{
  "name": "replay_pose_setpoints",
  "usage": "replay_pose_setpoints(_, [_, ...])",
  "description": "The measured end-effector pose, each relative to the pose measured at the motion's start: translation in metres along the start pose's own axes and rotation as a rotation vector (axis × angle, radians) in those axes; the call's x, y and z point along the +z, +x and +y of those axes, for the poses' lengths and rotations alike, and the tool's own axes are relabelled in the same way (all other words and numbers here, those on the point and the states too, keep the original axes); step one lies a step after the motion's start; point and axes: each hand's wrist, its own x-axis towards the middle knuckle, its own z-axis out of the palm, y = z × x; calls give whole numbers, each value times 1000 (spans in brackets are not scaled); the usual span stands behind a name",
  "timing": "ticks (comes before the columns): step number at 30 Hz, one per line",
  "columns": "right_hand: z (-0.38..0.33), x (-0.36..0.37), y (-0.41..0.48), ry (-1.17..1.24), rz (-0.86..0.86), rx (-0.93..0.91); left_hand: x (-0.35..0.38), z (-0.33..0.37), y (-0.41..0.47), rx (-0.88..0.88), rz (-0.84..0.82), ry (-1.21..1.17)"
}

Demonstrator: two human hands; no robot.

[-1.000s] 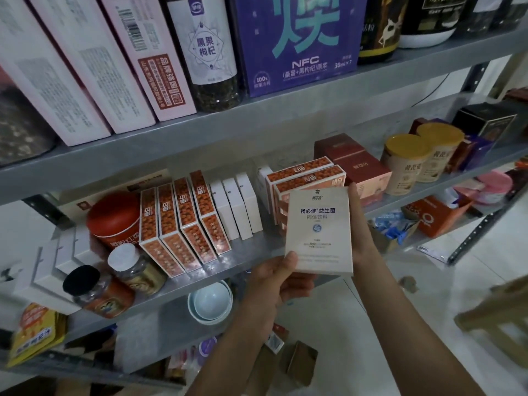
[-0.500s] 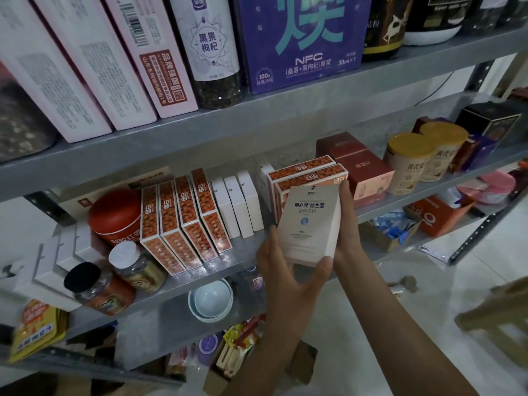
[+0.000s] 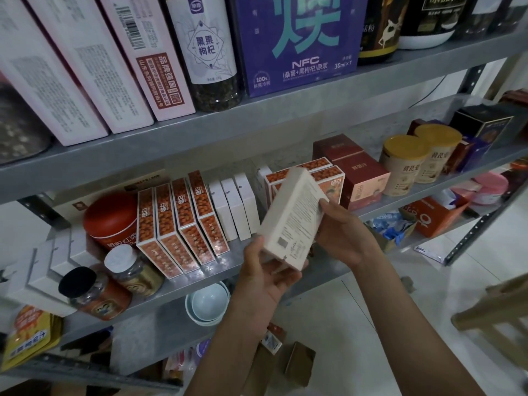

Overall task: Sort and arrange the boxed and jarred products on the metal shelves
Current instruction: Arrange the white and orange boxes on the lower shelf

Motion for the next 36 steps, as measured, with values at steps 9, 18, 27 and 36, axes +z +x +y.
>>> replay_pose_setpoints(9, [5,19,3,-191,234,-112,-18,-1,9,90,94,222])
replay_pose_setpoints(18, [-17,28,-8,-744,-164,-148,-45,22,14,8,88,-134])
replay_pose_setpoints(27, [-18,29,-5,-1032,-212,-283,-53,29,15,-205,41,-60])
replay_pose_setpoints(36, [-16,29,-9,-1011,7,-438,-45,35,17,40,13,154])
